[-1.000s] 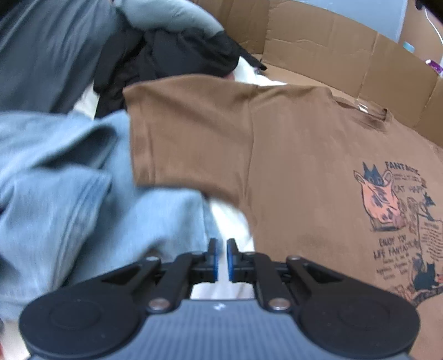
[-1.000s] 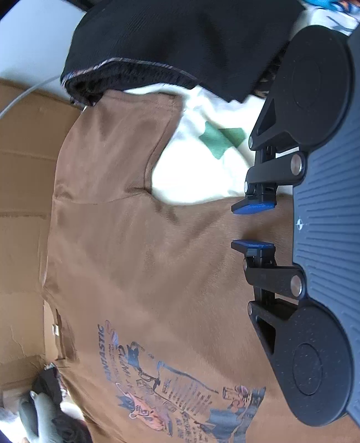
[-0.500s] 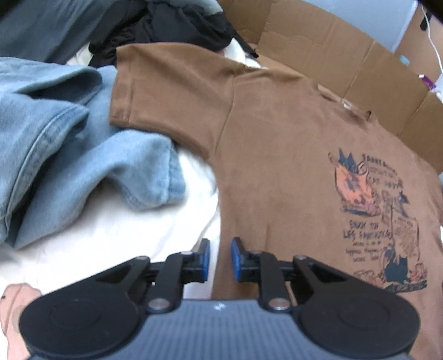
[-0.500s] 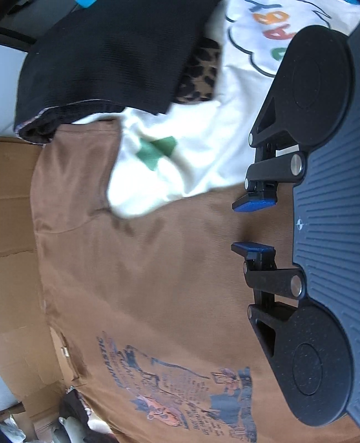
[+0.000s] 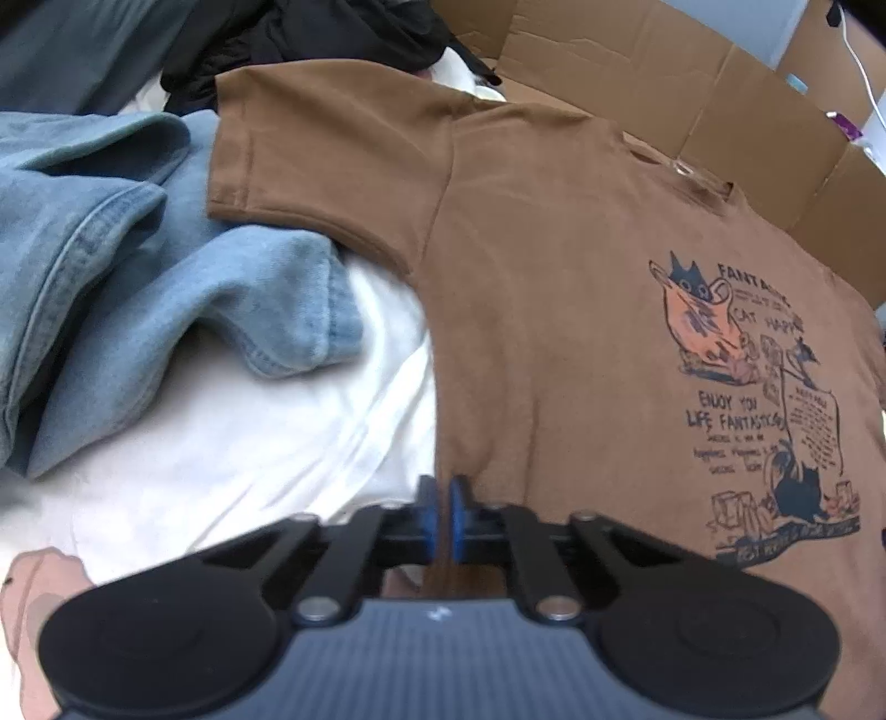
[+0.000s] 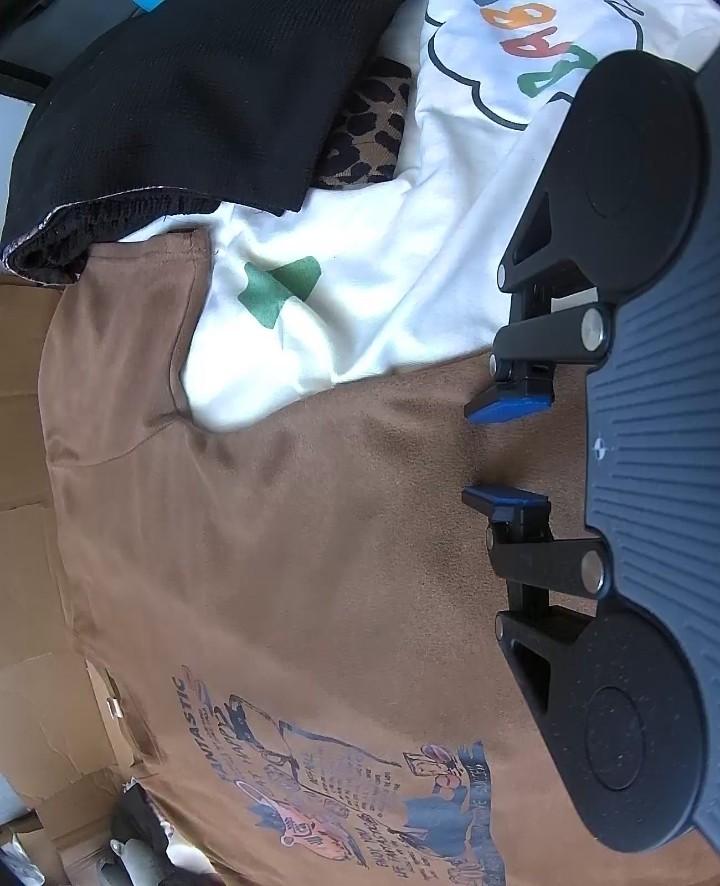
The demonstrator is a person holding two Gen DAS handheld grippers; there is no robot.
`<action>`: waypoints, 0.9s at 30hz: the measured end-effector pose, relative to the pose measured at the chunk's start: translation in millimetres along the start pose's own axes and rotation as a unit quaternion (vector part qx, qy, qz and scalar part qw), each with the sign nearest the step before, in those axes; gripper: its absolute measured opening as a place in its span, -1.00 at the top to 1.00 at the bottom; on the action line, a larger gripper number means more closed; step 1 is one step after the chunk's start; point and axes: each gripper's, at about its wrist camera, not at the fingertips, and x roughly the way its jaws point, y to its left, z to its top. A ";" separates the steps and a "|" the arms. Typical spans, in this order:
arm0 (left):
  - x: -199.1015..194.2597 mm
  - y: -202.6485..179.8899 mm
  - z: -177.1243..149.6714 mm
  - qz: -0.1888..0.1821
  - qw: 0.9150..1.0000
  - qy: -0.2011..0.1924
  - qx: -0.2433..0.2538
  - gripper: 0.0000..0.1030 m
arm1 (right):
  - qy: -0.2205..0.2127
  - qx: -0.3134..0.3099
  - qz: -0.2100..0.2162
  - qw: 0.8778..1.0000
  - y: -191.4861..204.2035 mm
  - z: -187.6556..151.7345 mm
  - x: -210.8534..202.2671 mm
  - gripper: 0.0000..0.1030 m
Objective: Fold clothes
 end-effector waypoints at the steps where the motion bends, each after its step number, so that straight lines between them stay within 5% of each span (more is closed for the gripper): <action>1: -1.9 0.8 0.9 0.001 1.000 -0.001 0.002 0.96 | 0.000 0.000 0.001 1.000 -0.8 0.2 -0.1 0.37; 17: 2.1 0.5 -1.3 0.047 0.999 -0.007 0.026 0.95 | 0.011 -0.039 -0.015 0.999 4.4 4.6 2.5 0.37; 27: -18.8 -1.4 -9.0 0.022 0.999 -0.005 0.022 0.87 | -0.022 -0.035 0.004 0.999 16.4 23.6 -8.3 0.36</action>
